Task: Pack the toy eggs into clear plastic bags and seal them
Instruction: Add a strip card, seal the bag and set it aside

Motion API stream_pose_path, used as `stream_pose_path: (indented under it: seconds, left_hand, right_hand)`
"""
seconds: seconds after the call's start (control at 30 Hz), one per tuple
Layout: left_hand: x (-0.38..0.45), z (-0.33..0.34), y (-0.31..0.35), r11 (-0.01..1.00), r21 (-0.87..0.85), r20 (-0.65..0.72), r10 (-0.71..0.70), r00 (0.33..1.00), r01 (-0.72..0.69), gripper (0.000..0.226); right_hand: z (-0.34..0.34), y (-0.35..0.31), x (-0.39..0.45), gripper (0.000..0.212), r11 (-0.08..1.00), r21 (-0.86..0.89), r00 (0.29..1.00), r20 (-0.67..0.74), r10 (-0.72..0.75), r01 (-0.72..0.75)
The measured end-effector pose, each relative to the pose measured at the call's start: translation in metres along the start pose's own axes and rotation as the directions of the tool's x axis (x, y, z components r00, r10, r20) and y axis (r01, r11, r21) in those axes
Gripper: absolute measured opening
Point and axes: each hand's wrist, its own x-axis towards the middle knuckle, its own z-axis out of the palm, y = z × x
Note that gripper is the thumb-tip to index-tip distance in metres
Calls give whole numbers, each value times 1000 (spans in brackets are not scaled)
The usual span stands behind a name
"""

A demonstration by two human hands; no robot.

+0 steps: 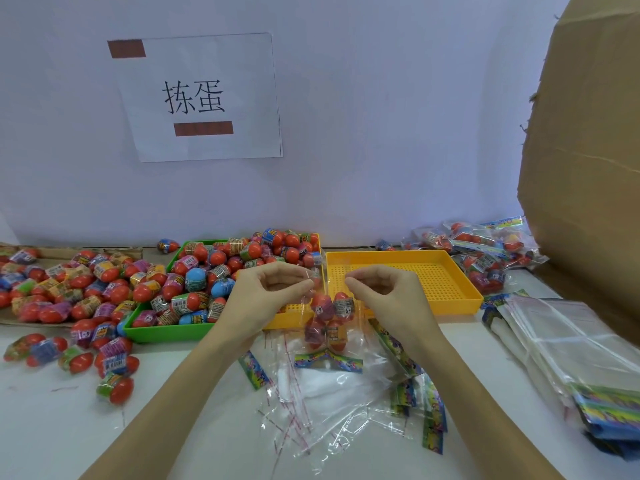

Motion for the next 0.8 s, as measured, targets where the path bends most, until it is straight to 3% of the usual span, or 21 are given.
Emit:
stream_pose_path:
  seconds: [0.13,0.33,0.53,0.8]
  left_hand:
    - [1,-2,0,999,-27,1,-40,999,40,13]
    - [4,-10,3,977,-164,41,-134,990,139,23]
    - [4,-17,3,975,-179,37,-125,991,130,27]
    - [5,-23,0,994,-88,105,-49,993,58,25]
  right_hand:
    - [-3,-1,0,7,1000,-22,1000,-8,3,-3]
    - [-9,-2,0,7,994,106,1000,13,22,-23]
    - [-21,-3,1,15,995,96,978,209,16,-37]
    - [-20,-1,6,18,983,152,978,197,71,-102]
